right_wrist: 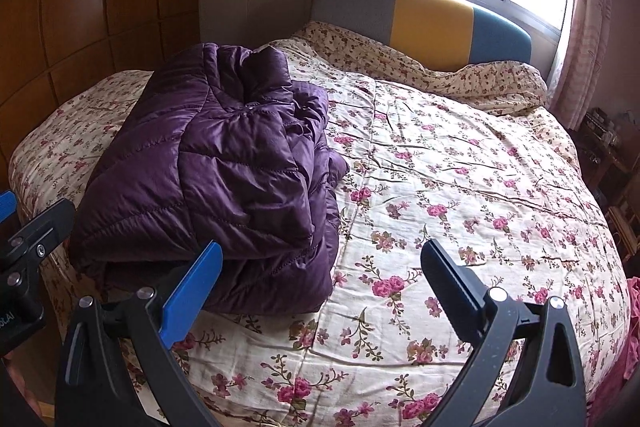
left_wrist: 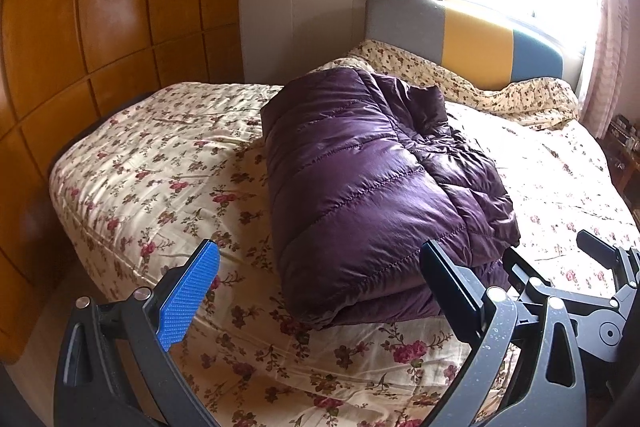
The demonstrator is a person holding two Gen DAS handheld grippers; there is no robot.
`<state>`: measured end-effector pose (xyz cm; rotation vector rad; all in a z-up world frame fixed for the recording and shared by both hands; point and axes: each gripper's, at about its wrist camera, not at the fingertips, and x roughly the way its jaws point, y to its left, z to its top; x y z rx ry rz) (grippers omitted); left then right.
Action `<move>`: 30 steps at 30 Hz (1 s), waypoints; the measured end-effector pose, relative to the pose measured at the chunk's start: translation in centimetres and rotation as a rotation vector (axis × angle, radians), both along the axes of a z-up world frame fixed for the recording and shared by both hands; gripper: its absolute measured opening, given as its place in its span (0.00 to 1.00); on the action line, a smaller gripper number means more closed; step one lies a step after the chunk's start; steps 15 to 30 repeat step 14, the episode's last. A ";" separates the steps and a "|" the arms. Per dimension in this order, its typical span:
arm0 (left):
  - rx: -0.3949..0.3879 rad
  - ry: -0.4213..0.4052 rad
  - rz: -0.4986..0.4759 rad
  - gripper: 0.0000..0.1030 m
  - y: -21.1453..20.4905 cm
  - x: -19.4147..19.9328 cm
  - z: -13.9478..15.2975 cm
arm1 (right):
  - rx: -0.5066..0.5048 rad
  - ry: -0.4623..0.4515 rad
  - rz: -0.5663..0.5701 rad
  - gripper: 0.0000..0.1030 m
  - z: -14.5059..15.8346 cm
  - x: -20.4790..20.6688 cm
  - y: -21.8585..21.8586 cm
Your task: Fold large clothes
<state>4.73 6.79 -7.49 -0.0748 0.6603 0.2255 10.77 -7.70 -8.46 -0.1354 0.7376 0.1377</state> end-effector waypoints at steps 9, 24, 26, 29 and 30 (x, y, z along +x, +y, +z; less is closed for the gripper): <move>-0.032 0.028 0.022 0.95 0.6 0.3 -0.6 | 0.013 0.001 -0.002 0.97 -0.1 0.2 0.1; -0.036 0.038 0.024 0.95 0.8 0.4 -0.8 | 0.010 -0.001 0.005 0.97 -0.1 0.2 0.3; -0.036 0.038 0.024 0.95 0.8 0.4 -0.8 | 0.010 -0.001 0.005 0.97 -0.1 0.2 0.3; -0.036 0.038 0.024 0.95 0.8 0.4 -0.8 | 0.010 -0.001 0.005 0.97 -0.1 0.2 0.3; -0.036 0.038 0.024 0.95 0.8 0.4 -0.8 | 0.010 -0.001 0.005 0.97 -0.1 0.2 0.3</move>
